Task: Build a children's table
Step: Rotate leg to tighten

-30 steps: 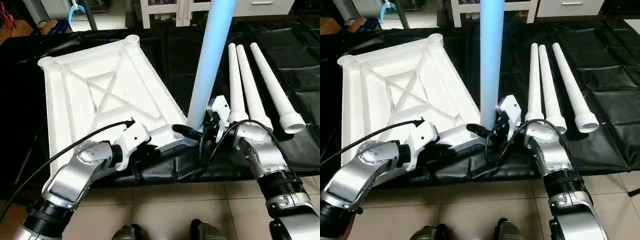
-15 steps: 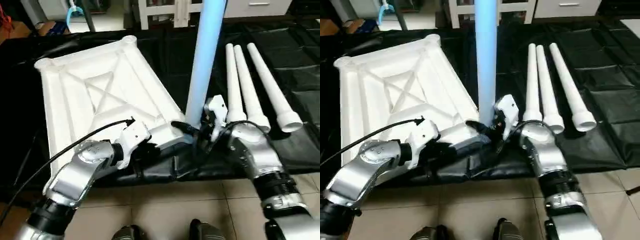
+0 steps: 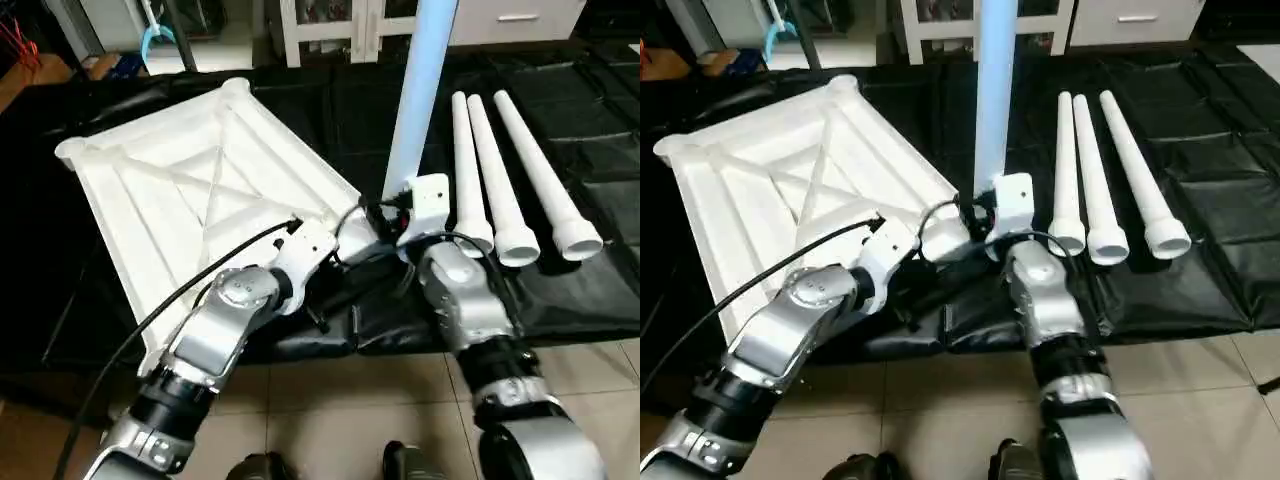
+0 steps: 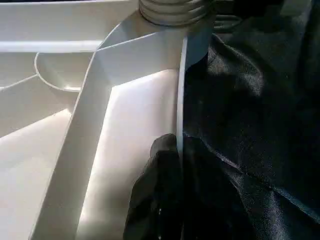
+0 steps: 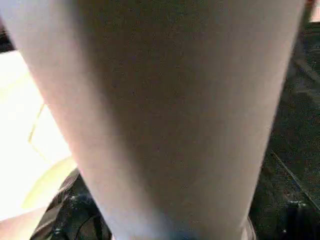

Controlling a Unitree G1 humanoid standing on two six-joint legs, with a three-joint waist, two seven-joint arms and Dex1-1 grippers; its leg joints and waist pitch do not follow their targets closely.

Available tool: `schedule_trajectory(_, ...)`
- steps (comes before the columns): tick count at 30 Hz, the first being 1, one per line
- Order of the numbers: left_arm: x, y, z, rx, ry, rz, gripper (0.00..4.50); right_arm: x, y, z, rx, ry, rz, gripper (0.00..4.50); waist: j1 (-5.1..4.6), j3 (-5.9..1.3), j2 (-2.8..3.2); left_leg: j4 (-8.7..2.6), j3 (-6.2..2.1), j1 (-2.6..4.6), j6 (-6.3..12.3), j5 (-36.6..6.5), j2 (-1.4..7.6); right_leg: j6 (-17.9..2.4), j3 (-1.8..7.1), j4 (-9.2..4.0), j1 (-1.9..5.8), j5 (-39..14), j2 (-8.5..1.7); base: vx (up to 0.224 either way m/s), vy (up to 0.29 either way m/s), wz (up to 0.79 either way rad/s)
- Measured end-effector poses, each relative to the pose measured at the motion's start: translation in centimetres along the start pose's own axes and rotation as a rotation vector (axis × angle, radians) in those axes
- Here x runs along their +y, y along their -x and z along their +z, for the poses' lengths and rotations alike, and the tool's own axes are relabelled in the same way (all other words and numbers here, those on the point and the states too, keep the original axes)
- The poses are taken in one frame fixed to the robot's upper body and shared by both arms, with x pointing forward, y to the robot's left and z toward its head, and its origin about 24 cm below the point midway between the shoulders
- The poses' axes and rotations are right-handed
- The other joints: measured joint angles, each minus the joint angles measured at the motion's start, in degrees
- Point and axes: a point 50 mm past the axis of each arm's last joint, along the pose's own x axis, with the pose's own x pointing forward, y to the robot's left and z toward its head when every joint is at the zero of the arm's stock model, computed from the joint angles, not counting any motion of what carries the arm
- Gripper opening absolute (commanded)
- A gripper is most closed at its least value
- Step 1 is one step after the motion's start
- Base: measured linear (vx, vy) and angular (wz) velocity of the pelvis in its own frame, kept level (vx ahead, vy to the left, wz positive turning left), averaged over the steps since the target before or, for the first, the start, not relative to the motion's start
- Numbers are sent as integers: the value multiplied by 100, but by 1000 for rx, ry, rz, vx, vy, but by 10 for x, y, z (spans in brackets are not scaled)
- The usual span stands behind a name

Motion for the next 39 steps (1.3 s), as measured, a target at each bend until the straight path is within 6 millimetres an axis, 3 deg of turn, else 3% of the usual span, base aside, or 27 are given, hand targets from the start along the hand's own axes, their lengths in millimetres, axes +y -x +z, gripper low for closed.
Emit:
schedule_trajectory(6,0,2,0,-2,-1,1,0,1,2,0,-37,-5,6,262,2,3,-7,-6,0,-10,10,6,-8,0,11,-1,-10,0,0,0,0,0)
schedule_trajectory(9,0,4,-1,-3,2,1,0,1,4,0,-51,-27,36,332,2,3,-6,-18,0,-8,10,6,-9,0,11,0,-11,1,0,0,0,0)
schedule_trajectory(11,5,6,-2,0,5,19,0,3,7,0,-70,-60,98,334,-31,4,-8,-23,-1,-8,9,6,-7,1,8,1,-16,1,2,0,0,0)
schedule_trajectory(15,18,16,-9,14,1,67,0,12,15,3,-110,-77,269,378,-130,11,-19,-27,-24,-17,9,6,-2,18,-11,2,-30,15,9,0,0,0)
schedule_trajectory(18,20,30,-16,24,-31,33,0,4,25,6,-80,-37,424,398,-120,11,-19,-28,-35,-18,9,6,7,-1,-25,4,-25,27,14,0,0,0)
schedule_trajectory(22,17,41,-20,26,-58,-37,0,-11,35,13,-34,15,582,398,-102,9,-21,-27,-30,-25,36,20,11,4,-23,3,-23,22,13,0,0,0)
schedule_trajectory(30,4,47,-20,23,-70,-142,0,-29,39,21,20,78,689,398,41,9,-28,-18,-19,-31,60,8,12,3,-22,2,-24,12,9,0,0,0)
schedule_trajectory(35,-2,47,-21,22,-74,-180,0,-31,40,14,64,66,719,398,54,12,-34,-4,3,-30,59,9,15,3,-5,5,-14,12,6,0,0,0)
schedule_trajectory(39,-3,47,-20,24,-74,-185,0,-33,41,8,100,60,726,362,51,14,-39,0,21,-31,59,9,17,3,12,6,-14,13,5,0,0,0)
